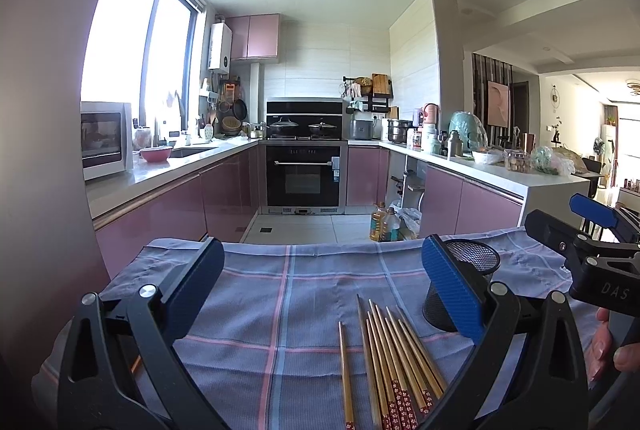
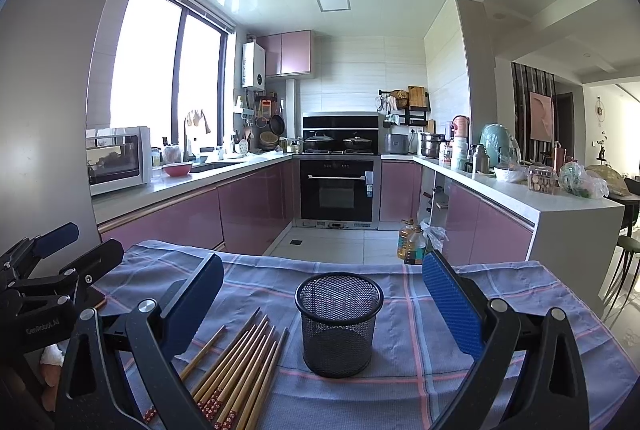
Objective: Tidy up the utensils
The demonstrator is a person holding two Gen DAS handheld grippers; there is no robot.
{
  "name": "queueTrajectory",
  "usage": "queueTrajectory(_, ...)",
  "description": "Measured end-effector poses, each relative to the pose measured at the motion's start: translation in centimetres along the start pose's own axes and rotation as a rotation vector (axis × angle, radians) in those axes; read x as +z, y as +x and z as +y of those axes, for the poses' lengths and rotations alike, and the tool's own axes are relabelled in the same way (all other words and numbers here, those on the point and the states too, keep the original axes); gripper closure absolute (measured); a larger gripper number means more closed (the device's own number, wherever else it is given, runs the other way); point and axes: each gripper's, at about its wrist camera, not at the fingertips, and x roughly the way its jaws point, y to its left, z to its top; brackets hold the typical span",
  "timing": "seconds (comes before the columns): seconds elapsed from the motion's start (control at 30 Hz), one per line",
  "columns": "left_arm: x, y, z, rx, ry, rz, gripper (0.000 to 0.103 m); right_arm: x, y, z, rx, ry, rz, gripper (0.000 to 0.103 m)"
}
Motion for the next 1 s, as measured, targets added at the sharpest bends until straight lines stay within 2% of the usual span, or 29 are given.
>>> queueTrajectory(0.43, -0.4, 0.0, -0.1, 0.001, -0.001, 0.014, 0.006, -0.1, 0.1, 0.1, -0.001, 0.000, 0.007, 0.007)
queueTrajectory(0.67, -0.5, 0.6, 0.0, -0.002, 0.001, 0.048, 0.006, -0.4, 0.3, 0.0, 0.009, 0.001, 0.021, 0.007)
queueTrajectory(1.0, -1.0, 1.6, -0.5, -0.004, 0.019, 0.114, 0.006, -1.8, 1.8, 0.3, 0.063, 0.007, 0.123, 0.007)
